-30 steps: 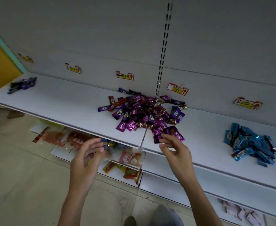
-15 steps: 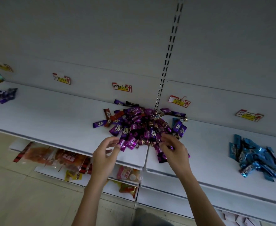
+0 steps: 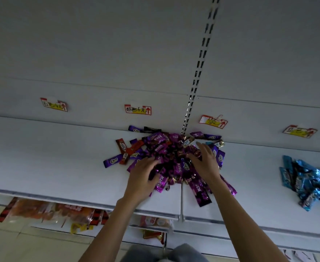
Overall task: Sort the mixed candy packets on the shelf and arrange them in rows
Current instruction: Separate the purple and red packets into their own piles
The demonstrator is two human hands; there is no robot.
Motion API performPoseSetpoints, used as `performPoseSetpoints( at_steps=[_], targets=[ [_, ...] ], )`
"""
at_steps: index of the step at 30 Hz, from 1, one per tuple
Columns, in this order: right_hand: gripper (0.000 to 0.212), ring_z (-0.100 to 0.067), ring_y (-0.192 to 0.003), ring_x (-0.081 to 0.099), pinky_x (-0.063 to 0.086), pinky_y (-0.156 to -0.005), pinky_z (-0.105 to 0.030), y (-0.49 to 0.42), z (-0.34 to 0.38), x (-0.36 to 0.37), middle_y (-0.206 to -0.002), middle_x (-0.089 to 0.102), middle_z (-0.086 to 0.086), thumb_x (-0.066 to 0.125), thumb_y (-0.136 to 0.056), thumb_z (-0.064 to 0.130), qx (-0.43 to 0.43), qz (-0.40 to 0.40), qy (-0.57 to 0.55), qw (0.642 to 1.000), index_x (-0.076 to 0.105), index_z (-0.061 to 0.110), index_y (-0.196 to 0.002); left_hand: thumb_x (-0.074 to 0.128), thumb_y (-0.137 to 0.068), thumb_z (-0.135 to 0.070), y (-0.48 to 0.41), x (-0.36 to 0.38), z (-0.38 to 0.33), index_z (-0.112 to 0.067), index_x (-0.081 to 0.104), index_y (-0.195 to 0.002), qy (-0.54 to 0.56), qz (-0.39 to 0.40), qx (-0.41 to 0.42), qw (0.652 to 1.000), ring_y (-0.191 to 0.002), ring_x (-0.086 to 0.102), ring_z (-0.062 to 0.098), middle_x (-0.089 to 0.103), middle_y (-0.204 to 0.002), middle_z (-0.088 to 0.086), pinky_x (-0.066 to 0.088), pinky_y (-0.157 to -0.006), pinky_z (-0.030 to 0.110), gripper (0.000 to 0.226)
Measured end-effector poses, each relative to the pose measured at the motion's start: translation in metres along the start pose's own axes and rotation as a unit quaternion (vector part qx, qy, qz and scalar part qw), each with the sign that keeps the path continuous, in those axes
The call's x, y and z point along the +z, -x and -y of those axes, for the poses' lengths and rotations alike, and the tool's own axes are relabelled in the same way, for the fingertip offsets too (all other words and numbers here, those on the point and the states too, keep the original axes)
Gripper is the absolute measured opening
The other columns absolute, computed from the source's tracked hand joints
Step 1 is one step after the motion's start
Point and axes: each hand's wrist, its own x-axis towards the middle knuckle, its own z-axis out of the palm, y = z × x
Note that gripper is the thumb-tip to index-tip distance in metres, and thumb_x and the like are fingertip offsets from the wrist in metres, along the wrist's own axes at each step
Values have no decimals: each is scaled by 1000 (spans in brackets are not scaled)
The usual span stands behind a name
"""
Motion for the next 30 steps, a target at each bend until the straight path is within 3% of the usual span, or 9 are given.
performPoseSetpoints(
  at_steps=[3, 6, 10, 12, 16, 19, 22, 26, 30],
  targets=[
    [59, -27, -140, 19, 15, -114, -52, -6, 10, 21, -154, 20, 0, 47, -91, 50, -10, 39, 110, 993, 29, 32, -144, 29, -84, -56, -5, 2, 18, -25, 48, -134, -88, 39, 27, 995, -137, 30, 21, 40, -145, -1, 22, -112, 41, 62],
    [61, -24, -140, 16, 13, -114, -52, 1, 21, 32, -153, 20, 0, 48, -90, 50, -32, 49, 154, 986, 27, 34, -145, 33, -87, -49, -11, -1, 34, -19, 56, -126, -102, -13, 28, 994, -130, 41, 27, 49, -137, 3, 35, -105, 53, 55],
    [63, -21, -142, 15, 15, -115, -47, 25, 32, 44, -155, 16, 2, 36, -89, 56, -105, 72, 167, 978, 19, 37, -146, 24, -88, -49, -30, 2, 18, -22, 50, -131, -82, -31, 32, 996, -138, 28, 19, 39, -146, -3, 27, -111, 46, 58],
    [66, -22, -141, 18, 16, -115, -47, 33, 35, 48, -154, 20, 2, 24, -83, 58, -132, 88, 140, 977, 26, 36, -145, 11, -87, -58, -41, 8, 6, -26, 43, -137, -82, 7, 46, 996, -142, 14, 10, 29, -151, -7, 15, -116, 41, 67],
    [45, -25, -126, 43, 35, -105, -49, 27, 24, 40, -138, 47, 0, 41, -88, 42, -156, 79, 49, 983, 53, 29, -129, -20, -74, -72, -47, 16, 13, -33, 27, -144, -142, 49, 59, 987, -137, -7, 2, 17, -155, -6, -6, -112, 34, 93],
    [26, -27, -114, 51, 44, -97, -45, 17, 8, 27, -122, 58, -6, 55, -91, 27, -140, 27, 35, 989, 67, 19, -112, 1, -81, -71, -44, 14, 23, -36, 22, -145, -196, 44, 48, 979, -141, -6, 11, 15, -156, -3, -7, -112, 39, 76],
    [25, -27, -119, 49, 41, -97, -35, 7, 3, 18, -128, 55, -10, 57, -91, 18, -93, -20, 8, 995, 66, 11, -112, 4, -72, -69, -47, 10, 22, -37, 20, -145, -213, 52, -16, 976, -144, -5, 19, 6, -157, -1, -9, -111, 41, 81],
    [38, -18, -134, 35, 29, -110, -33, -6, 19, 26, -144, 42, -1, 45, -97, 21, -162, 65, 61, 983, 49, 16, -135, 4, -74, -69, -53, 8, 19, -36, 17, -146, -219, 52, -55, 973, -144, -4, 24, 3, -157, 3, -7, -113, 45, 80],
    [36, -13, -135, 30, 22, -112, -41, -8, 21, 32, -144, 39, 8, 39, -98, 30, -132, 93, 136, 977, 53, 24, -130, 32, -95, -52, -57, 6, 21, -32, 16, -147, -209, 46, -96, 972, -144, -2, 26, 4, -157, 8, -2, -114, 47, 59]
  ],
)
